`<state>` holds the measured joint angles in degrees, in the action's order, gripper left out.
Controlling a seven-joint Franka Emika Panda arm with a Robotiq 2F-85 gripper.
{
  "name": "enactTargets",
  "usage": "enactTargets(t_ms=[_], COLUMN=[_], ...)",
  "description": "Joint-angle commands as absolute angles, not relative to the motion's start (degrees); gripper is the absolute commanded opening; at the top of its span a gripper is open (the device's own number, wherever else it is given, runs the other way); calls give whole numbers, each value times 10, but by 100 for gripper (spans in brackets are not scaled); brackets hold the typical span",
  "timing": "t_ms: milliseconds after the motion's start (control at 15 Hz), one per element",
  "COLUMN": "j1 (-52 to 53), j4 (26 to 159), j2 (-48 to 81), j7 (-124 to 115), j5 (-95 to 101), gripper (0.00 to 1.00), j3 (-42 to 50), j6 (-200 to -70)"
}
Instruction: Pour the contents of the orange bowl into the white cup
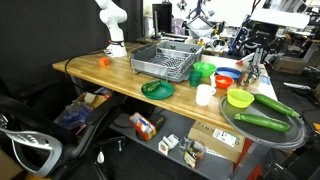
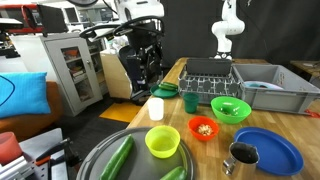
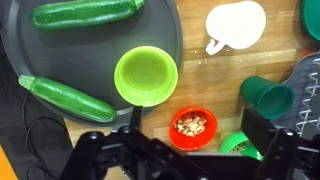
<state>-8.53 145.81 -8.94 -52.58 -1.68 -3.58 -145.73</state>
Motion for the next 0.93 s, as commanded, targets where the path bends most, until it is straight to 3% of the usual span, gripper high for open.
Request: enactTargets(t_ms=[0,867], j1=[-74,-73], j4=[1449,1303], j2=[-80,176], j7=[-531,-545], j5=[-26,-102], gripper=[100,100], j3=[-21,75], j6=[-1447,-1633])
